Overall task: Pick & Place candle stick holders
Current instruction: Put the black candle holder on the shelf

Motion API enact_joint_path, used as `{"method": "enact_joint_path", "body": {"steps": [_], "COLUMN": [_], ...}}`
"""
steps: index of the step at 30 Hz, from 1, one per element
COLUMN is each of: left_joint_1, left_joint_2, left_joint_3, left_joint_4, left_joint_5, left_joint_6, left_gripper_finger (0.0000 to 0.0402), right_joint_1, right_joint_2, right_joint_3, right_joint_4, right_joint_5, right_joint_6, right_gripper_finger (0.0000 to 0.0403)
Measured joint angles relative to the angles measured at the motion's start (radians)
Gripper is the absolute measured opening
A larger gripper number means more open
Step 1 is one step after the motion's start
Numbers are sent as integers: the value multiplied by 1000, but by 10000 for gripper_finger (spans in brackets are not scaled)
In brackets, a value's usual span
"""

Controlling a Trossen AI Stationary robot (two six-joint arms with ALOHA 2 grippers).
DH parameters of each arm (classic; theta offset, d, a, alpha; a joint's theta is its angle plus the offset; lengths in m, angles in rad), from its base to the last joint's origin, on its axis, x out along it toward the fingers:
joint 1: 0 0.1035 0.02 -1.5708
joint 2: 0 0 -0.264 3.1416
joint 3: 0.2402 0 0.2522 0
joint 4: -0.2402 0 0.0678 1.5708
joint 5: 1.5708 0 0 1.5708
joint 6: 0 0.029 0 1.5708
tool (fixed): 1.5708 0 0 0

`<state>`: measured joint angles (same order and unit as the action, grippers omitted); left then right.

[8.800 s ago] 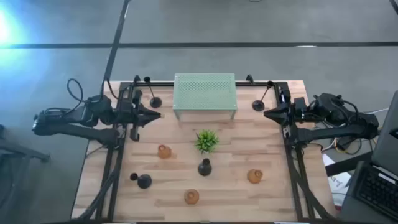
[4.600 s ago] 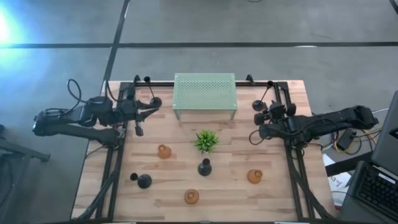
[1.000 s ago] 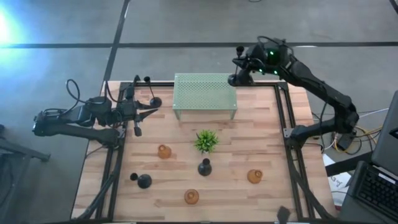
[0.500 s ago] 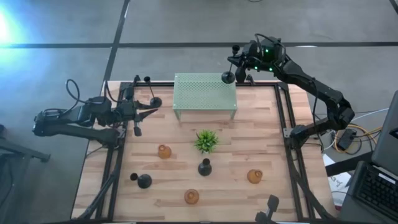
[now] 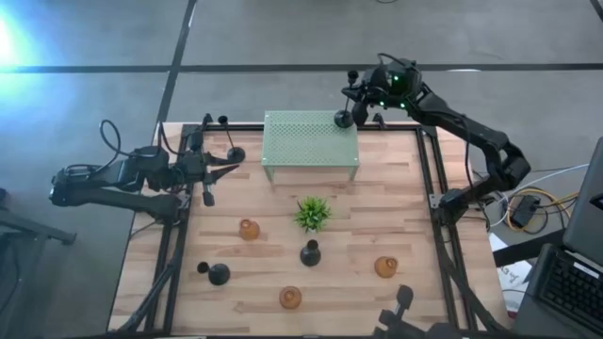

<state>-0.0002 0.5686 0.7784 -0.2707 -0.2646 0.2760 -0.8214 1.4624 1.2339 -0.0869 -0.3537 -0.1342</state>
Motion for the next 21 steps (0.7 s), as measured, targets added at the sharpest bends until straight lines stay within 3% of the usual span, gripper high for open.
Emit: {"method": "enact_joint_path", "body": {"steps": [21], "left_joint_1": [0], "left_joint_2": [-3], "left_joint_3": [0], "left_joint_4": [0], "left_joint_5": [0], "left_joint_6": [0], "left_gripper_finger": [37], "right_joint_1": [-31], "right_joint_2": [32], "right_joint_3": [-7], "right_joint_4": [14], "right_joint_5": [-25], "right_joint_6": [27], "right_gripper_finger": [8]}}
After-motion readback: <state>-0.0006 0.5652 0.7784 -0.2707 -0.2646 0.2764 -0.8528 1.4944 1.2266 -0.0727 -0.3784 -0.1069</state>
